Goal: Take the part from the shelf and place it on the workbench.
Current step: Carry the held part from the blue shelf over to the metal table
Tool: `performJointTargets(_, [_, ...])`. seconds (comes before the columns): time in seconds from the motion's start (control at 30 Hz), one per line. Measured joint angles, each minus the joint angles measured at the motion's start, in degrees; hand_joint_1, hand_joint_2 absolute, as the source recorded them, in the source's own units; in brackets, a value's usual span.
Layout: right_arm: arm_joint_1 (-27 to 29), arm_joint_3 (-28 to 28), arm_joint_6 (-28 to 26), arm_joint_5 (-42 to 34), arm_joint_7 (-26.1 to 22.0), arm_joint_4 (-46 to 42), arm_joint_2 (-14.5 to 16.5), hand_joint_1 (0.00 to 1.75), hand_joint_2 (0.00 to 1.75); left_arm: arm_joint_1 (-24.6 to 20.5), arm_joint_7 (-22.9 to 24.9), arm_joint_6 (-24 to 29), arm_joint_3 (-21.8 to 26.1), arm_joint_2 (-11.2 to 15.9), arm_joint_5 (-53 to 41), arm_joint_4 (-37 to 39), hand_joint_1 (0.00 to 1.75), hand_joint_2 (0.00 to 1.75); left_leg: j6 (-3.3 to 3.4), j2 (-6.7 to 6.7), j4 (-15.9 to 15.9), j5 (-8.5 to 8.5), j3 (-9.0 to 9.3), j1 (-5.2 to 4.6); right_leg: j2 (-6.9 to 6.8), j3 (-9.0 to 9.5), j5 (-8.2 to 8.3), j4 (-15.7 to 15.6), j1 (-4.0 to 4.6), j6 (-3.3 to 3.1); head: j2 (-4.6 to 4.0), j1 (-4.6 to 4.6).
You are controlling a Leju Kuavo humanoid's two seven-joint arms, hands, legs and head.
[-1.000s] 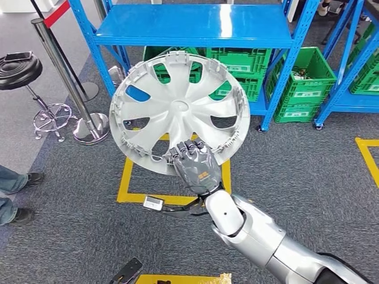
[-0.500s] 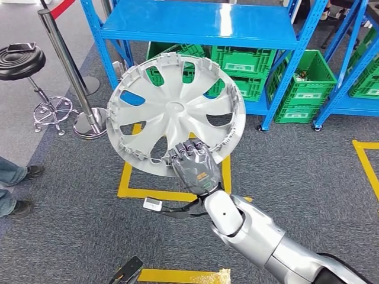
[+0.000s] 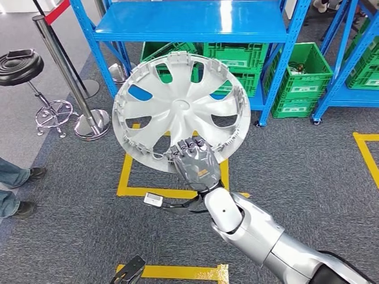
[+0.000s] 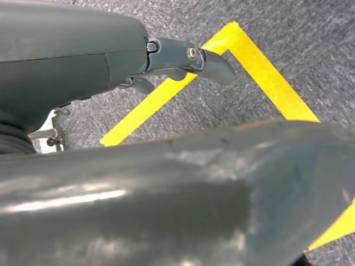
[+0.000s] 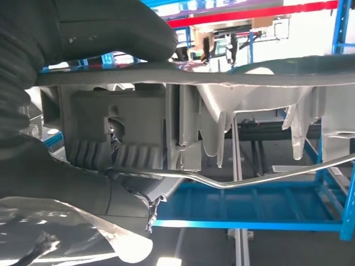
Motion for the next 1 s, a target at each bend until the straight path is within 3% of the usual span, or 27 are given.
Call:
performJointTargets(0.07, [-0.12,-0.01,-0.14,0.01,0.16,0.52,0.31,1.75,1.75,-0.25,0.16,-0.57,0.0,0.27,-0.08,-0.01,0.0,0.0,0.18,0.0,4.74,-1.28,-1.7,-0.07,0.04,-0.18,0.17,0.01,0.38,-0.31,0.0,0.01])
performJointTargets(0.1, [-0.17,-0.01,-0.16,0.01,0.2,0.77,0.43,1.75,1.75,-0.4,0.25,-0.78,0.0,0.4,-0.12,-0.01,0.0,0.0,0.45,-0.01,3.98,-0.34,-1.14,-0.16,0.07,-0.22,0.23,0.01,0.56,-0.4,0.0,0.02])
performJointTargets(0.2, [-0.48,-0.01,-0.22,-0.01,0.28,1.37,0.85,1.75,1.75,-0.94,0.37,-1.03,0.0,0.76,-0.18,-0.13,0.0,0.0,1.81,-0.04,-6.84,4.69,4.35,-0.85,0.13,-0.32,0.36,0.08,0.92,-0.42,0.0,0.05])
performJointTargets(0.23, [-0.63,-0.02,-0.26,0.0,0.32,1.5,0.97,1.75,1.75,-1.12,0.37,-1.05,0.0,0.85,-0.18,-0.16,0.0,0.0,2.08,-0.04,-9.85,5.4,5.76,-1.05,0.11,-0.52,0.39,0.21,1.03,-0.38,0.0,0.03])
performJointTargets(0.3, [-0.82,-0.03,-0.41,0.01,0.38,1.7,1.07,1.75,1.75,-1.3,0.4,-1.09,0.0,0.87,-0.18,-0.2,0.0,0.0,1.74,-0.06,-11.91,5.39,6.5,-1.18,0.03,-1.03,0.5,0.43,1.19,-0.41,0.0,0.02])
performJointTargets(0.37, [-0.85,-0.04,-0.52,0.01,0.37,1.92,1.08,1.75,1.75,-1.28,0.42,-1.11,0.0,0.96,-0.18,-0.22,0.0,0.0,1.29,-0.11,-12.08,5.4,6.33,-1.2,-0.05,-1.26,0.63,0.39,1.13,-0.42,0.0,0.01])
performJointTargets(0.67, [-1.0,-0.04,-0.57,0.02,0.39,2.46,1.23,1.75,1.75,-1.38,0.43,-1.18,0.0,1.21,-0.18,-0.28,0.0,0.0,1.79,-0.13,-12.03,5.71,6.02,-1.31,-0.07,-1.32,1.24,-0.1,0.99,0.2,0.0,0.0])
performJointTargets(1.0, [-1.06,-0.04,-0.57,0.02,0.39,2.5,1.29,1.75,1.75,-1.39,0.43,-1.18,0.0,1.24,-0.18,-0.29,0.0,0.0,1.91,-0.13,-12.02,5.81,6.0,-1.29,-0.06,-1.38,1.36,-0.11,1.03,0.28,0.0,-0.02])
